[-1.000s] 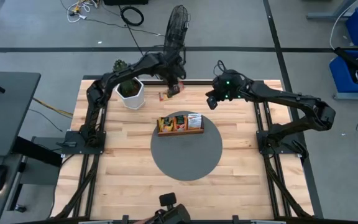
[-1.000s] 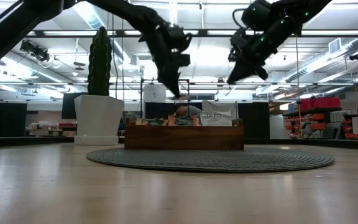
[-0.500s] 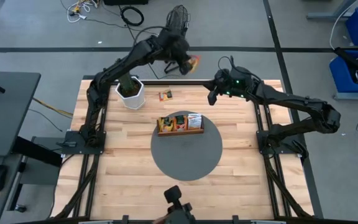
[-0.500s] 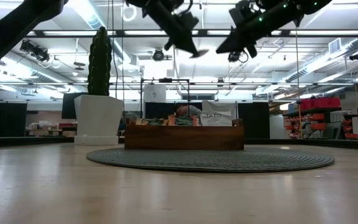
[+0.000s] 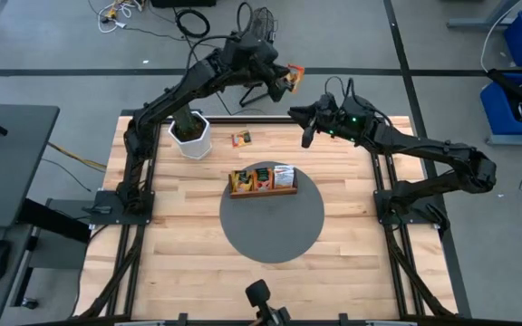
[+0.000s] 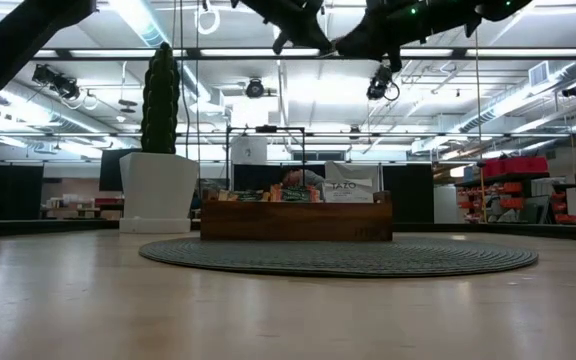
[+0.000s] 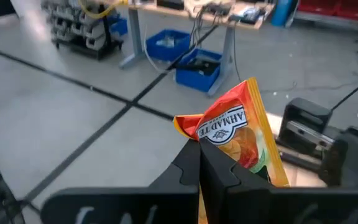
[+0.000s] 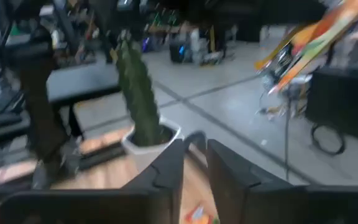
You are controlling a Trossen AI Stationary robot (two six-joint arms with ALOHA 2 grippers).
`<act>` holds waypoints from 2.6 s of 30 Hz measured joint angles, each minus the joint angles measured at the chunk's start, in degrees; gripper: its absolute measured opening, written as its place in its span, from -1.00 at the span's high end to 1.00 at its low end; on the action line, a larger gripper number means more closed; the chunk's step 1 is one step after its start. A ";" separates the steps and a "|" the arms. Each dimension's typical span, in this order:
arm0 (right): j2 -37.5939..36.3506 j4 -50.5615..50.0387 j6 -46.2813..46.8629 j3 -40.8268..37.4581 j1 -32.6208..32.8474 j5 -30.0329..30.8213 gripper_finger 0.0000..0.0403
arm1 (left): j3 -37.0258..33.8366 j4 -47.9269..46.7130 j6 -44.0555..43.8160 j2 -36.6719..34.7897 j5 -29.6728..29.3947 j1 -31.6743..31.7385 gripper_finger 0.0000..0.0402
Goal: Pick & Place Tea
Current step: Put the orange tea bag into the left section of the wooden organizer
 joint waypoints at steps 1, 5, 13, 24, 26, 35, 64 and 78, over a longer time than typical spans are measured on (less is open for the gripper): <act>0.00 1.19 -0.06 0.00 0.00 1.11 0.57 | 0.00 0.69 0.18 -0.11 -0.03 -0.31 1.00; 0.00 3.81 -0.10 0.00 0.00 6.40 0.40 | -0.02 3.37 -0.07 -1.30 -1.18 -0.87 1.00; 0.01 12.91 0.07 0.00 0.00 7.99 0.00 | 0.02 7.47 0.39 -3.80 -3.32 -1.11 1.00; 0.09 22.04 4.17 0.00 -0.09 9.26 -0.11 | 0.00 10.33 -0.79 -3.80 -3.48 -2.94 1.00; 0.09 23.44 5.39 0.00 -0.09 10.48 -0.10 | -0.02 9.72 -0.82 -3.78 -3.45 -3.61 1.00; 0.09 24.33 8.76 0.00 -0.13 9.64 0.22 | -0.09 10.23 0.41 -3.74 -3.44 -5.36 1.00; -8.74 -35.69 10.04 11.00 -1.90 -0.16 1.00 | -0.04 -12.37 10.10 -5.77 3.39 -4.10 0.47; 3.36 -65.96 1.81 27.84 -1.35 -13.09 1.00 | 0.00 -16.72 16.96 -4.52 10.27 -8.37 0.02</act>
